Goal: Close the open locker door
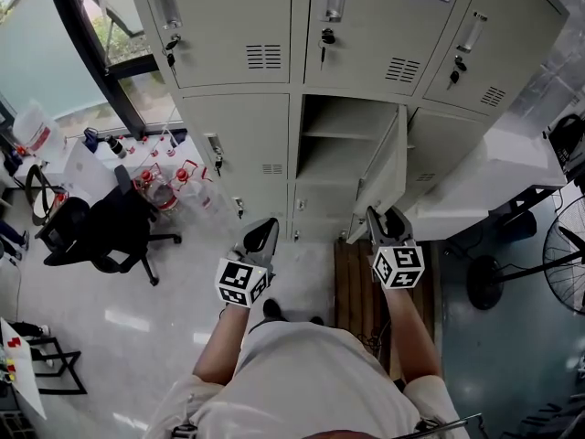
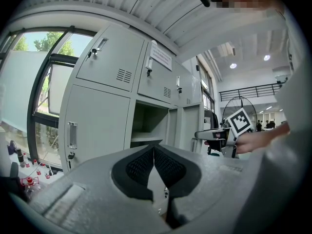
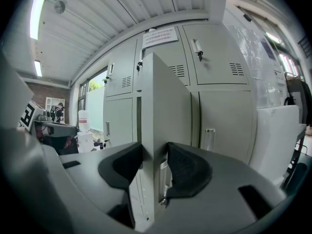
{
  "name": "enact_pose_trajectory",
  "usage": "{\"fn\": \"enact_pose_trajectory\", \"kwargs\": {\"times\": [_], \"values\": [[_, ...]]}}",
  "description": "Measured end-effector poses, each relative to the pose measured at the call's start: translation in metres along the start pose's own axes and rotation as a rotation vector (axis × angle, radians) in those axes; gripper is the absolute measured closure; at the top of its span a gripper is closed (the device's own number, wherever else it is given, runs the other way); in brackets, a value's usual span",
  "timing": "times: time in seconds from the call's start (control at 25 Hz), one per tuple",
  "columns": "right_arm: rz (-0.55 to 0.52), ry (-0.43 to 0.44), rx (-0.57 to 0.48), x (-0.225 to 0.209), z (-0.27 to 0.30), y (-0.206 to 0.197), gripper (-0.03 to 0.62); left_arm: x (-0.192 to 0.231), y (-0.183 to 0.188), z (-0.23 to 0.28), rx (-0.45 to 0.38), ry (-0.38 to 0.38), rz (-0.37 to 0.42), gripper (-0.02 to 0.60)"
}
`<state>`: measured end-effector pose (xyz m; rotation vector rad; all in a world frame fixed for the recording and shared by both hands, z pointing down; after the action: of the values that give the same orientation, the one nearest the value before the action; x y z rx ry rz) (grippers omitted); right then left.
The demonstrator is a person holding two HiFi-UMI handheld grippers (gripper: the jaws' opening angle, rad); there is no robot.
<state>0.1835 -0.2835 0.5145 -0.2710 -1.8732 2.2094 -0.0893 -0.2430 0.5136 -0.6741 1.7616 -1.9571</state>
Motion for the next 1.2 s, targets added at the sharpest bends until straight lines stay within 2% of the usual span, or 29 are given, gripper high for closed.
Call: {"fn": "enact_pose_trajectory", "kwargs": {"times": [1.2], "values": [[-0.07,0.179,-0.004,0.071,0.076,0.016,0.437,0.049,0.01,-0.017,-0.029,0.1,0.007,0.566]]}}
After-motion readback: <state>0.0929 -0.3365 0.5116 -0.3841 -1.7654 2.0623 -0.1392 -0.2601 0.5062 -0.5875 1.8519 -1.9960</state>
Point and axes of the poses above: the fingertips, and each gripper's own axes: z forward along the fingers, x to its left, y out of its top, the point moved 4 cm from there along -z, backward along the fingers, and after that the axes turned 4 degrees about -y, right-handed, at the moved point
